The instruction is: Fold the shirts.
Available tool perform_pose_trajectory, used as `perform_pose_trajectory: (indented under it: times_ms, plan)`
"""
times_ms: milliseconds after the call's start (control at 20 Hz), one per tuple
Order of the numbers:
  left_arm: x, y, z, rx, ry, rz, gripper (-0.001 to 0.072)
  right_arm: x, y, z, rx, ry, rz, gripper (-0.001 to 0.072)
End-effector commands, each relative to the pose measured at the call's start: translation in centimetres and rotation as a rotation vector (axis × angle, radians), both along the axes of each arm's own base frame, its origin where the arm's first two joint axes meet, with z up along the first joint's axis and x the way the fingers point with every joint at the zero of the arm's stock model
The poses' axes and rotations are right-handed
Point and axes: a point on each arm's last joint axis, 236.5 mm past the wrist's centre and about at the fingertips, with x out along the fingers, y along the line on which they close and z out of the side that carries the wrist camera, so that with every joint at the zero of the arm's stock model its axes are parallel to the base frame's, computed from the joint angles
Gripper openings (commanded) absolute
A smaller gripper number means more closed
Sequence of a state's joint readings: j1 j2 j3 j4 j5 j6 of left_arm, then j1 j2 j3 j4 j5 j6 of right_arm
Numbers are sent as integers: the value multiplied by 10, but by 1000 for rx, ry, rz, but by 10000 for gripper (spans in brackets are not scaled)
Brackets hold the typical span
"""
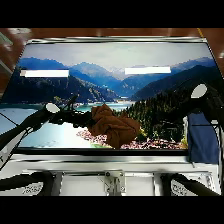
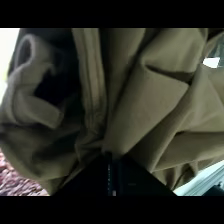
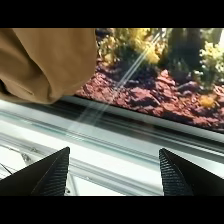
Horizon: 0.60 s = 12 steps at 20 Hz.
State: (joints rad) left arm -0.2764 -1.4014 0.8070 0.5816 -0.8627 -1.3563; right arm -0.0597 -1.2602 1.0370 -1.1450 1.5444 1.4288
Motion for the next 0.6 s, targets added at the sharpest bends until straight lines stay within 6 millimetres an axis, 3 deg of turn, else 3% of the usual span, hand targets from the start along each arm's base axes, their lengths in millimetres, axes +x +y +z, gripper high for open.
perform_pose_trajectory:
  times_ms: [0,200,350,550]
  plan:
    - [2,-10,6,-41,-15,-13,39,8,15,-13,61,-19,-80,675]
    - [-8,-14,11,-59,-2,-58,39,23,38,-39,161,-27,-214,675]
    - [-9,-16,17,-68,-6,-70,38,31,43,-61,184,5,-275,675]
    - [-2,-18,32,-79,-47,-73,38,33,71,-85,188,19,-236,675]
